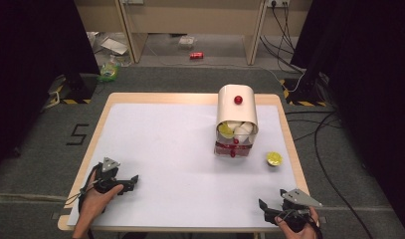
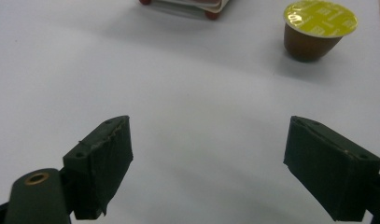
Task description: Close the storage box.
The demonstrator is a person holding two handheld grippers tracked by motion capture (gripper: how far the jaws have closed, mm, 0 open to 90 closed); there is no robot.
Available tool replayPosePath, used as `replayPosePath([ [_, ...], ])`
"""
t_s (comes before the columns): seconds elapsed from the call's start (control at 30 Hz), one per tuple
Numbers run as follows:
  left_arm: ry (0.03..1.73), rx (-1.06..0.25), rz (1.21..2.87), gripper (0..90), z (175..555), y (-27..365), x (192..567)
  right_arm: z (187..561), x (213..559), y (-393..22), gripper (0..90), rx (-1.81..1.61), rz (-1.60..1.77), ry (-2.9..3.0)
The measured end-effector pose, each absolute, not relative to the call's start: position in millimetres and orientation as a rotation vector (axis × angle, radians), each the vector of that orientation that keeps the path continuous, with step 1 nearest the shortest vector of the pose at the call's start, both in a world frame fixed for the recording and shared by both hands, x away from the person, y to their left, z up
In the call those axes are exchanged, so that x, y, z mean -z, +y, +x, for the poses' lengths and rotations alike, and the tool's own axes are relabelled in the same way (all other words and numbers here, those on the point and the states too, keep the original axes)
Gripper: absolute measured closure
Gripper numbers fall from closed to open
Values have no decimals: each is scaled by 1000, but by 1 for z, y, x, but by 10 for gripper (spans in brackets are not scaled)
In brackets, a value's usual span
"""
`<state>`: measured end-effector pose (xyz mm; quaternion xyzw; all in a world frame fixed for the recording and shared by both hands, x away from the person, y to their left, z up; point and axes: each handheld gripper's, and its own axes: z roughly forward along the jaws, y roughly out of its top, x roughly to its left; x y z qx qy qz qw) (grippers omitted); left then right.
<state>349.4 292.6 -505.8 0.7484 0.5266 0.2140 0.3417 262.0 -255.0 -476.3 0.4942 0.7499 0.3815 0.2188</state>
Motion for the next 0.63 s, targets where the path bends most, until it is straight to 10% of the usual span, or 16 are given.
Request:
replayPosePath([
  [0.63,1370,-559,1948,39,349,292,506,260,491,-257,146,-905,1416,2184],
])
